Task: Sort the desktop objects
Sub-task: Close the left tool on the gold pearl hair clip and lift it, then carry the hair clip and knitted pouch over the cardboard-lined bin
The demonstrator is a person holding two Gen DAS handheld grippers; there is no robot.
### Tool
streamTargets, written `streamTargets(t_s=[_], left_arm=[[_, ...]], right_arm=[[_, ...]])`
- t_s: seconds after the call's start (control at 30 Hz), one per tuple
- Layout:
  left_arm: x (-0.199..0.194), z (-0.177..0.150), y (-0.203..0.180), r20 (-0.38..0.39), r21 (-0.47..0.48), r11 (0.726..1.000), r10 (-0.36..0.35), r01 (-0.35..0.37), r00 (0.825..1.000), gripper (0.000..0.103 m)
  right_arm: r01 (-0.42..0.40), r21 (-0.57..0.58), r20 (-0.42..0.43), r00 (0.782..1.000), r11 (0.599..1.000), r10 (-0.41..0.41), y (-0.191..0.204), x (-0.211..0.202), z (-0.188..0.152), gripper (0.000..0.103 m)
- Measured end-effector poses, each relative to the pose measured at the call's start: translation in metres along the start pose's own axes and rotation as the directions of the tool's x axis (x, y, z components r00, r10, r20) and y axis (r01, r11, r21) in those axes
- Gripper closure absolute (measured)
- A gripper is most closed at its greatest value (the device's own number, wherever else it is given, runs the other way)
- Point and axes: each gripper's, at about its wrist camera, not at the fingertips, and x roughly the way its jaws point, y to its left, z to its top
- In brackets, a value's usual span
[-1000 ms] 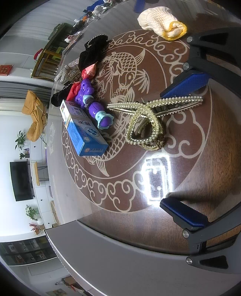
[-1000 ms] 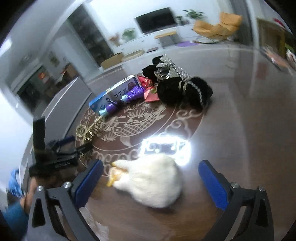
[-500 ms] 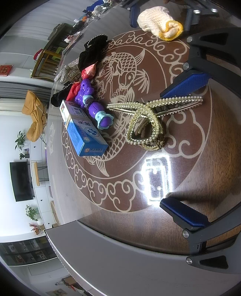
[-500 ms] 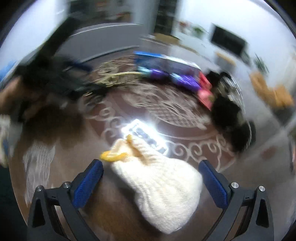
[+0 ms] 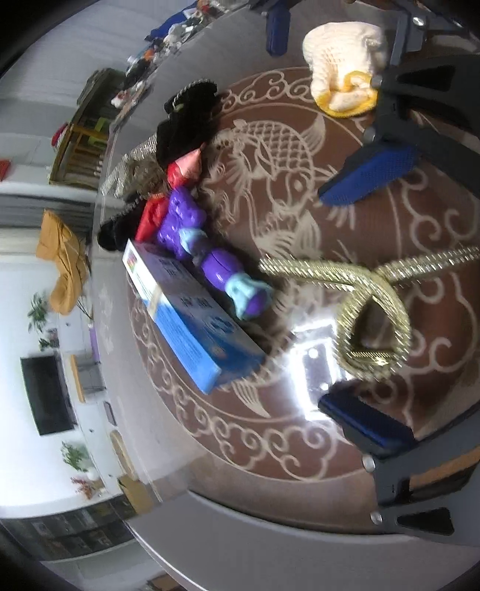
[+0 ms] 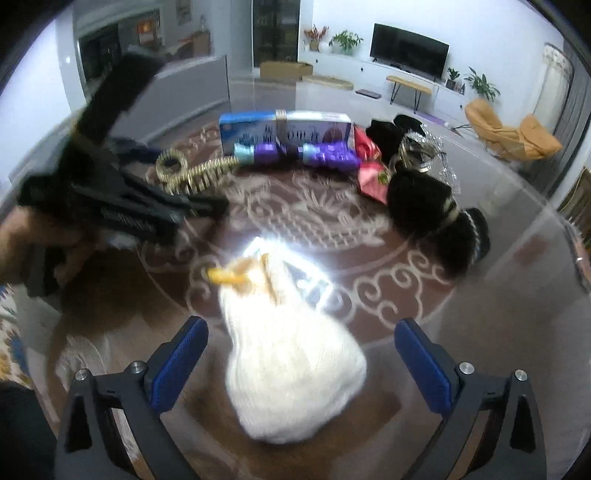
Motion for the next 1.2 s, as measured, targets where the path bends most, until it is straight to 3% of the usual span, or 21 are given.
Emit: streamTargets(t_s=[0.03, 0.07, 0.1, 0.37, 0.53, 0.73, 0.87, 1.0, 1.2], left_arm=[[-0.003, 0.001, -0.002, 0.02, 0.015, 1.0, -0.008, 0.008, 1.0, 0.034], [-0.006, 0.0, -0.004, 0.028, 0.027, 1.0, -0.009, 0.009, 1.0, 0.057], [-0.008, 0.0, -0.005, 0.029, 0.032, 0.999, -0.022, 0.021, 0.999, 0.061], [-0.043, -0.035, -0.016, 0.066, 0.067, 0.997, -0.045, 0.041, 0.997, 0.062], [-0.085, -0.049, -0.013, 0.123, 0.033, 0.996, -0.089, 0.085, 0.988, 0.062], [-0.138, -0.055, 0.007, 0.193, -0.031, 0.99, -0.127, 0.136, 0.973, 0.062], [-0.179, -0.058, 0.032, 0.254, -0.078, 0.986, -0.122, 0.146, 0.959, 0.062], [-0.22, -0.065, 0.077, 0.296, -0.137, 0.984, -0.071, 0.116, 0.952, 0.062], [-0.256, -0.092, 0.174, 0.258, -0.26, 0.965, 0.11, -0.041, 0.96, 0.062]], right_arm=[[-0.018, 0.017, 0.005, 1.0, 1.0, 0.018, -0.002, 0.0, 0.002, 0.024], [-0.023, 0.028, 0.003, 1.0, 0.999, 0.023, -0.003, 0.001, 0.002, 0.044], [-0.015, 0.035, -0.004, 1.0, 0.999, 0.015, -0.003, 0.001, 0.002, 0.055], [-0.017, 0.155, 0.011, 1.0, 0.988, 0.015, -0.008, -0.025, -0.021, 0.057], [-0.051, 0.217, 0.048, 0.998, 0.975, 0.042, -0.009, -0.054, -0.035, 0.057], [-0.09, 0.239, 0.1, 0.993, 0.967, 0.068, -0.001, -0.078, -0.025, 0.057], [-0.143, 0.229, 0.152, 0.982, 0.963, 0.11, 0.02, -0.092, -0.002, 0.057], [-0.22, 0.172, 0.186, 0.964, 0.96, 0.188, 0.062, -0.096, 0.037, 0.057], [-0.376, 0.072, 0.238, 0.906, 0.924, 0.351, 0.151, -0.093, 0.115, 0.057]])
